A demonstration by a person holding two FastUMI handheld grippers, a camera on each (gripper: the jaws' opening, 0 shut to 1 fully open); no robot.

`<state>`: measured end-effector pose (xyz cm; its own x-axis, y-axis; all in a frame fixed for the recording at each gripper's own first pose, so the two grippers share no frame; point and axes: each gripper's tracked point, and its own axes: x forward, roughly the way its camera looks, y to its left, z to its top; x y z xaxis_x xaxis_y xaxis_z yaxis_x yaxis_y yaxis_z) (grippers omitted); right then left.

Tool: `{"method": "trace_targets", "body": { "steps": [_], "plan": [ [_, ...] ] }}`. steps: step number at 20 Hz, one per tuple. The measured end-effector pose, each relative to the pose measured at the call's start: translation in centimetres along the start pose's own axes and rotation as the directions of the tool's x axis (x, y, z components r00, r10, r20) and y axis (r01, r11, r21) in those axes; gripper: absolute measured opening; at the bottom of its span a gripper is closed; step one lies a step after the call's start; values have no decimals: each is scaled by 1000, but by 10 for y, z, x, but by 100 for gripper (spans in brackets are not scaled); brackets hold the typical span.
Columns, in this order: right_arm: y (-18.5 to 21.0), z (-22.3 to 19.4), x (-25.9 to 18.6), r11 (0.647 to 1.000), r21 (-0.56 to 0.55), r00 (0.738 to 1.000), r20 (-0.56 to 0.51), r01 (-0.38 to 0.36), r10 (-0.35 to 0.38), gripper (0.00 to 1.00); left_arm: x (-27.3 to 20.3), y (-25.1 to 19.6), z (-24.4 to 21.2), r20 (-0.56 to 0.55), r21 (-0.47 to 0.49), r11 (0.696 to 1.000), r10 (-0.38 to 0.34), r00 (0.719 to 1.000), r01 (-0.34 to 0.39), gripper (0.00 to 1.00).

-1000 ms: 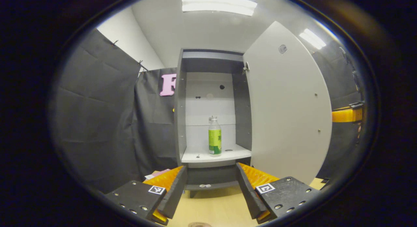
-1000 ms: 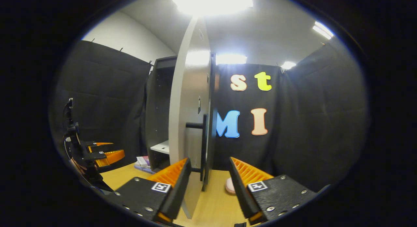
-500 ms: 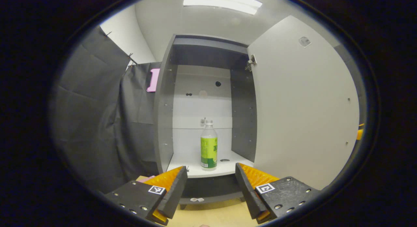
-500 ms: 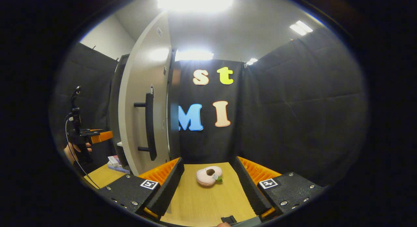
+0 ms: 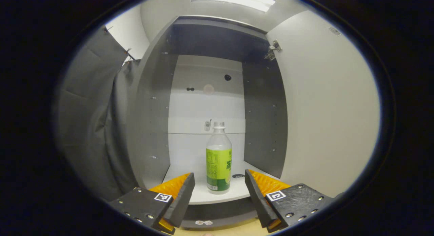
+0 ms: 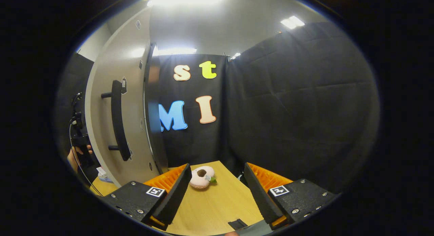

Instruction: Open the cabinet door with the right hand, grasp the bottle in the cabinet with the left hand and place it on the coaster, then close the cabinet door with the right hand.

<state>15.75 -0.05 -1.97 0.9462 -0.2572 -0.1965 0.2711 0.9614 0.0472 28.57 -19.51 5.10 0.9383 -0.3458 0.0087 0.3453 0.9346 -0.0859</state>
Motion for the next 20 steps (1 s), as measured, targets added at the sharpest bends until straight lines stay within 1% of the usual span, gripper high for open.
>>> {"method": "trace_targets", "body": {
  "steps": [1,2,7,8,9,10,11,12,13,14,15,16,17,18,19,20],
  "plan": [
    [-2,-3,2,1000,3,1000,-7,20,-20,96,13,1,-3,-3,1,1000,-10,1000,10,89],
    [-4,-7,4,999,7,999,-12,36,-36,96,25,2,-6,-9,3,1000,-17,1000,17,85],
    [3,-14,16,997,32,998,-22,67,-66,95,65,2,-26,-48,-14,999,-49,998,49,85],
    [3,-15,17,997,30,997,-25,72,-71,95,71,3,-29,-55,-17,999,-53,997,52,89],
    [4,-16,18,997,29,997,-27,76,-76,95,77,4,-33,-62,-15,998,-54,997,54,89],
    [4,-17,17,996,29,996,-29,80,-79,95,81,5,-34,-68,-7,999,-51,996,51,85],
    [4,-19,19,996,30,996,-32,84,-83,95,87,5,-37,-71,-1,999,-53,996,53,89],
    [5,-20,18,996,31,996,-34,88,-87,95,91,4,-39,-78,4,998,-63,995,63,89],
    [5,-20,17,995,33,995,-34,90,-89,95,92,3,-42,-84,9,997,-69,994,71,85],
    [5,-20,15,995,36,995,-32,92,-90,95,95,3,-46,-96,16,997,-72,993,74,85],
    [6,-20,16,995,40,996,-29,91,-90,95,96,4,-47,-96,18,998,-65,993,67,88],
    [8,-19,15,995,43,996,-25,89,-88,95,99,3,-46,-94,14,997,-70,993,72,78],
    [9,-20,15,995,45,996,-23,86,-85,95,92,3,-45,-95,12,997,-74,993,76,68],
    [9,-20,14,996,46,997,-21,80,-80,95,88,3,-42,-92,10,997,-77,993,79,68],
    [11,-20,15,996,45,997,-18,74,-74,95,83,1,-39,-83,16,996,-87,993,89,72],
    [11,-20,15,997,44,998,-14,67,-67,95,76,0,-33,-69,31,996,-85,994,87,68]
  ]
}}
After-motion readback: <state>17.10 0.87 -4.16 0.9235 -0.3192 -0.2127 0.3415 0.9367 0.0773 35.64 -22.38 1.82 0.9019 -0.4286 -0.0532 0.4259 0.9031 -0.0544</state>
